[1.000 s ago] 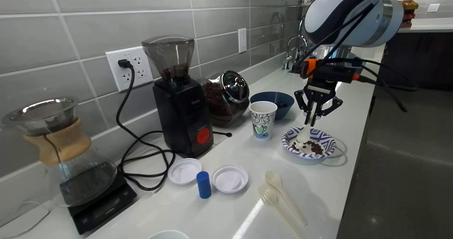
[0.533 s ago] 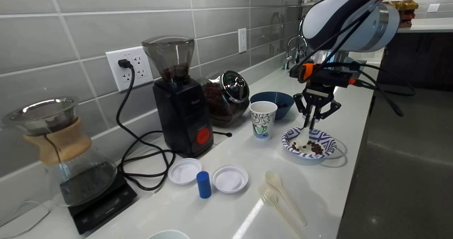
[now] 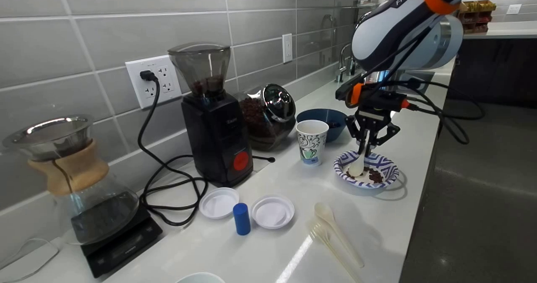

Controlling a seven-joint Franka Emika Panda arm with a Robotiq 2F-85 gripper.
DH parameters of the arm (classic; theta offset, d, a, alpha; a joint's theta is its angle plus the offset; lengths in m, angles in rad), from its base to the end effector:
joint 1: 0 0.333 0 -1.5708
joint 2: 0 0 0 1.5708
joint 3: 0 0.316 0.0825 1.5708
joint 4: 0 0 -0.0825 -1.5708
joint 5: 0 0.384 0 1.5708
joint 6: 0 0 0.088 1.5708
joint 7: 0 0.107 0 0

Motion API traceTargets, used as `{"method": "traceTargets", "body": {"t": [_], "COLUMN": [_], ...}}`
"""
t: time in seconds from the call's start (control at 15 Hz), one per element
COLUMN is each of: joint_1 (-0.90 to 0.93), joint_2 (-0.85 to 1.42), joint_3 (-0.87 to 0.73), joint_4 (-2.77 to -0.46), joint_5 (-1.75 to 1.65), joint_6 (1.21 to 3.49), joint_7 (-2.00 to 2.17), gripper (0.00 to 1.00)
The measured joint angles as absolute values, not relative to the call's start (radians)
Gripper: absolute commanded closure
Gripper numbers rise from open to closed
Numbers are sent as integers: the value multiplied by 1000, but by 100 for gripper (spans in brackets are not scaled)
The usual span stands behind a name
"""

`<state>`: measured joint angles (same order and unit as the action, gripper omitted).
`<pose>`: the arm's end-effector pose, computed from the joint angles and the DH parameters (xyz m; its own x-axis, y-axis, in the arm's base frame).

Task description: Use the spoon to transfer some contents from the plate to the cup

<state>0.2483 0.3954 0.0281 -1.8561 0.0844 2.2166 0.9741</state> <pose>0.6080 0.1742 0.3055 0.7283 -0.6801 -0.0839 -0.6832 -0.7301 -0.0123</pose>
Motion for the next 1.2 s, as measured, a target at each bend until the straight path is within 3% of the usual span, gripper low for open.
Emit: {"method": "traceTargets", "body": {"t": [1.2], "joint_1": [274], "joint_2": [401], "joint_3": [68], "joint_4": [-1856], "joint_5": [48], "joint_6": [2201], "joint_7": [996], "gripper": [97]}}
